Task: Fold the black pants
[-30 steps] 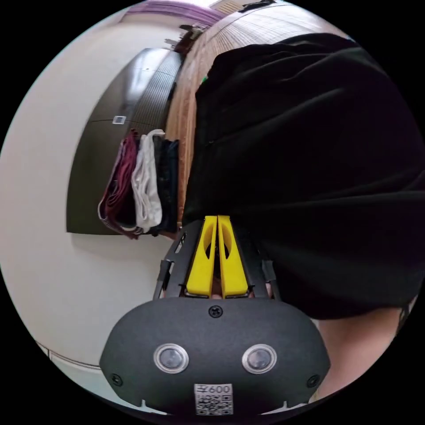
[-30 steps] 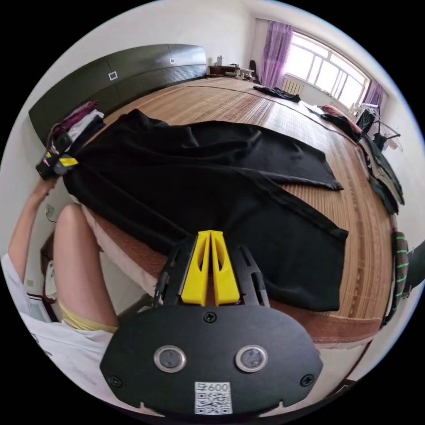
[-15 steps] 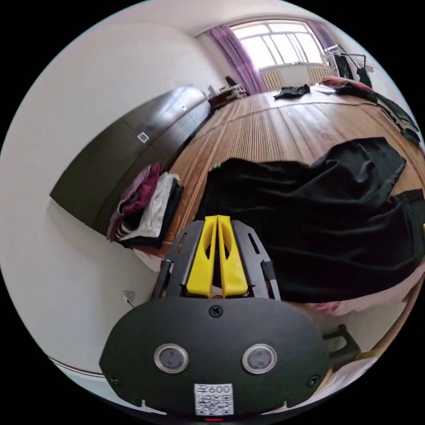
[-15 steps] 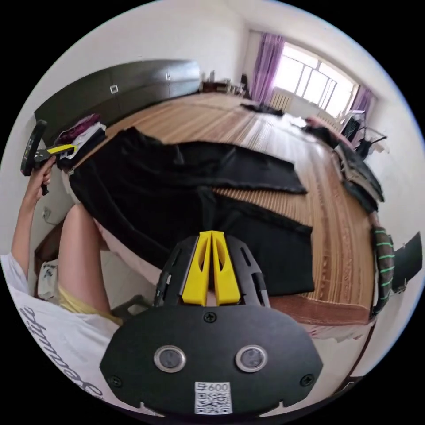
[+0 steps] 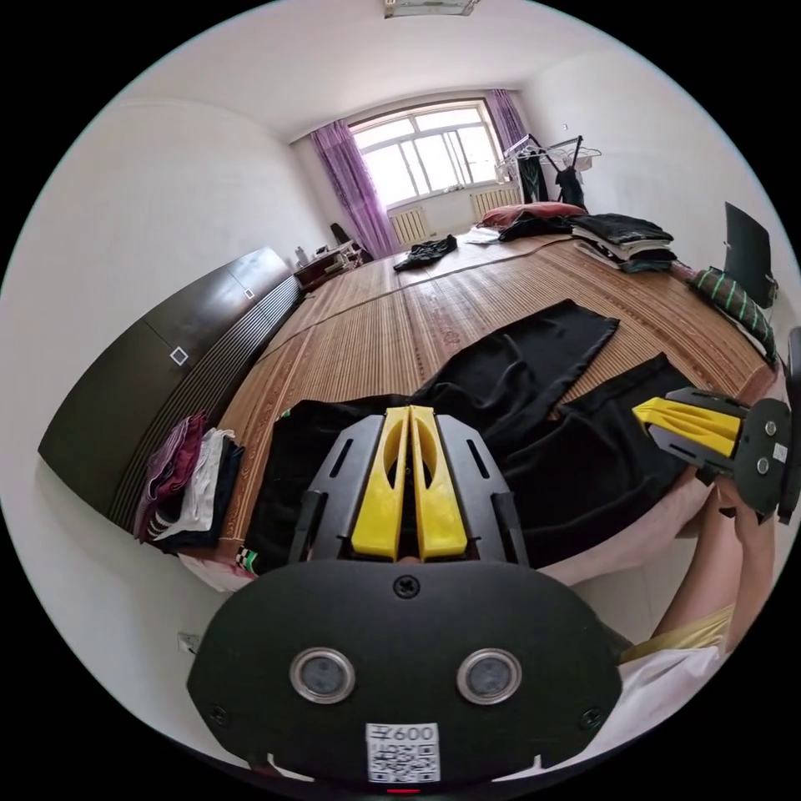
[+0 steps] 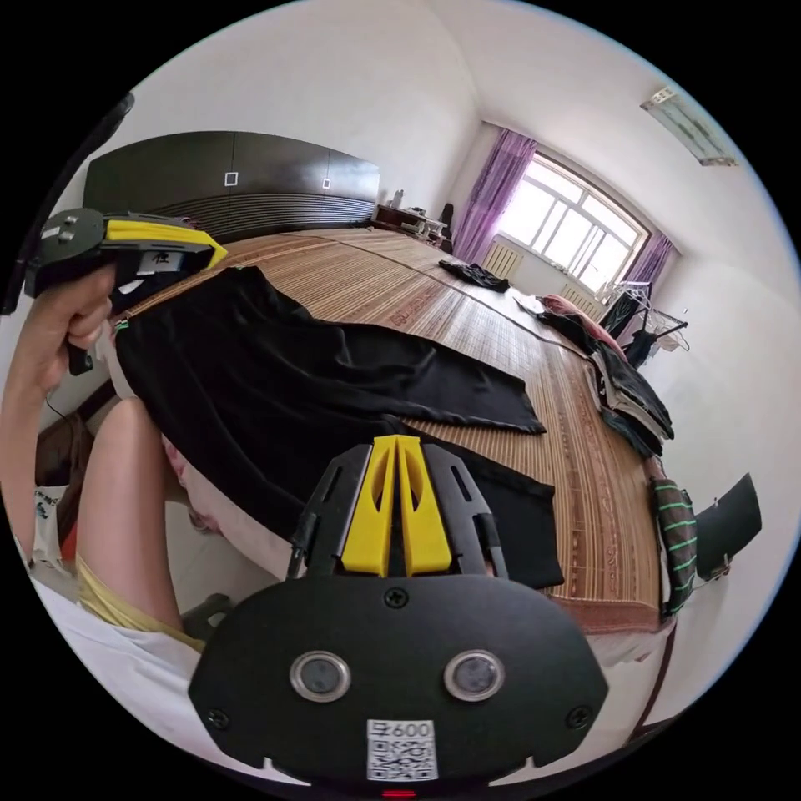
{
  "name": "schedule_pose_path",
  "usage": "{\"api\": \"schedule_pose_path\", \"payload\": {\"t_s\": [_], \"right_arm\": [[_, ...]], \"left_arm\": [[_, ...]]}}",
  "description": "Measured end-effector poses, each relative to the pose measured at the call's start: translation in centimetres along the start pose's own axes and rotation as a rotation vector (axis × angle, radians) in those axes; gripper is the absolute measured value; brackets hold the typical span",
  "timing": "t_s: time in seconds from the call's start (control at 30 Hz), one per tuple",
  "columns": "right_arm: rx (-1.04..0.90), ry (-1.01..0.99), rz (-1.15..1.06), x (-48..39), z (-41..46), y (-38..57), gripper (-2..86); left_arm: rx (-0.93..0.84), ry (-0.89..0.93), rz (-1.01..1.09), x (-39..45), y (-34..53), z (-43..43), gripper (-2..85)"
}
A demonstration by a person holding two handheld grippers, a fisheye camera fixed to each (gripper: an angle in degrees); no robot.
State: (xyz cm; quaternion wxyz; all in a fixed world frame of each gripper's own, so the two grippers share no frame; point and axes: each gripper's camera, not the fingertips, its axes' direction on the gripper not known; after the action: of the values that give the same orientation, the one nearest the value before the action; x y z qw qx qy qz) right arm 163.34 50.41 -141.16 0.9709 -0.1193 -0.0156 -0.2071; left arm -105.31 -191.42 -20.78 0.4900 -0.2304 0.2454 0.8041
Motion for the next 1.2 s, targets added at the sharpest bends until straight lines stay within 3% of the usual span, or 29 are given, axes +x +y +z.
{"api": "schedule_pose_path", "payload": {"t_s": [1.2], "right_arm": [[-0.036, -0.129, -0.006, 2.0, -0.7, -0.5, -0.6]], "left_arm": [[-0.023, 0.128, -0.009, -3.0, -0.1, -2.4, 1.4]]}}
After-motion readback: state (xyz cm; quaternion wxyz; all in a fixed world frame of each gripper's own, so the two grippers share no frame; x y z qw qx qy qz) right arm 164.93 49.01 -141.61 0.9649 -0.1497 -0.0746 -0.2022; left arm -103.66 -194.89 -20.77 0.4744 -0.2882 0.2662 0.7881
